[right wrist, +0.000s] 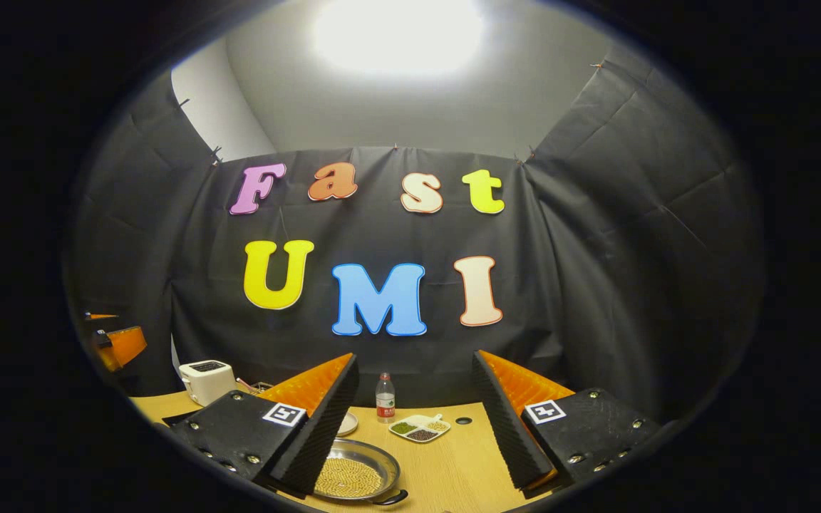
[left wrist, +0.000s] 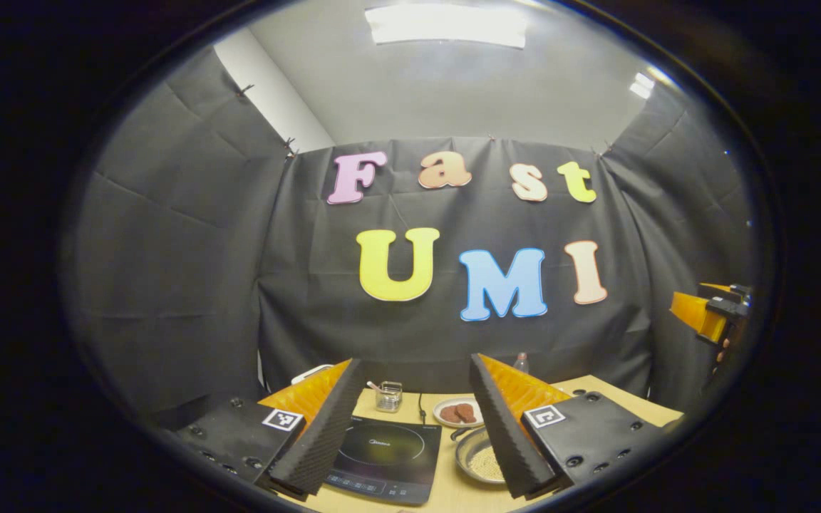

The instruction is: First push the handle of the pot to place it horizontally, then grasp the pot with both hands and set it on the induction cooktop.

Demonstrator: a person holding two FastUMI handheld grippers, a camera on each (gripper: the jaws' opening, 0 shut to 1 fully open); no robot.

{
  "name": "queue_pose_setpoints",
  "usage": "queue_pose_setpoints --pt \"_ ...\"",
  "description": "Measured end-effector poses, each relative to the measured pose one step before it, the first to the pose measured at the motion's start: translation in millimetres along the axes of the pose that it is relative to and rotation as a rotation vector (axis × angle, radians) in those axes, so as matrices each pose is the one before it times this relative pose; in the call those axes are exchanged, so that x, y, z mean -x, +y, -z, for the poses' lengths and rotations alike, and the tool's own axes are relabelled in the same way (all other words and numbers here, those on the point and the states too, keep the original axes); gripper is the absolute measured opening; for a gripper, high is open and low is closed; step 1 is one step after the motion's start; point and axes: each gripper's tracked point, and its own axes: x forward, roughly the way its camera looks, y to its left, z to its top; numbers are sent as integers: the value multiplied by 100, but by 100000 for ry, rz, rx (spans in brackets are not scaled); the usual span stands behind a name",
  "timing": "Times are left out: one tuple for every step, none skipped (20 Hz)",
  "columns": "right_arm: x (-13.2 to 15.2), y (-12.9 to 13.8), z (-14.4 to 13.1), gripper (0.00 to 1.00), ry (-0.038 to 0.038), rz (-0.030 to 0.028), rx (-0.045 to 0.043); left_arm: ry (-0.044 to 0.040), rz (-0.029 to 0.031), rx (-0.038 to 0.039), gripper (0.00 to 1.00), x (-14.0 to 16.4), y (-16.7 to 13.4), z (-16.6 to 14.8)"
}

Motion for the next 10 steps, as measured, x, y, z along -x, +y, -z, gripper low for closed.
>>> queue_pose_setpoints --pt "-30 -256 102 86 464 1046 -205 -80 563 -498 99 -268 20 -92" --pt "57 -91 190 84 814 605 -572 -72 294 -572 99 -207 -7 13" --pt "12 135 323 79 1549 124 -464 -121 457 -90 98 -211 36 -156" --pt "34 -120 334 79 616 1221 -277 -239 531 296 97 -160 85 -111" --pt "-210 -29 65 56 393 -47 -428 -429 307 302 96 -49 105 -204" --pt "58 652 389 55 1428 -1439 -129 -541 298 -91 94 -119 171 -113" --pt "-15 768 79 50 716 -2606 926 -361 134 -476 97 -145 303 -77" --pt "-102 -249 168 34 -1302 568 1120 -235 125 -491 99 -204 323 70" --pt "10 1001 -476 19 -701 -3762 450 -9 152 -277 99 -152 281 53" --pt "-4 1689 473 19 1494 -4642 654 330 170 -32 99 -148 328 401"
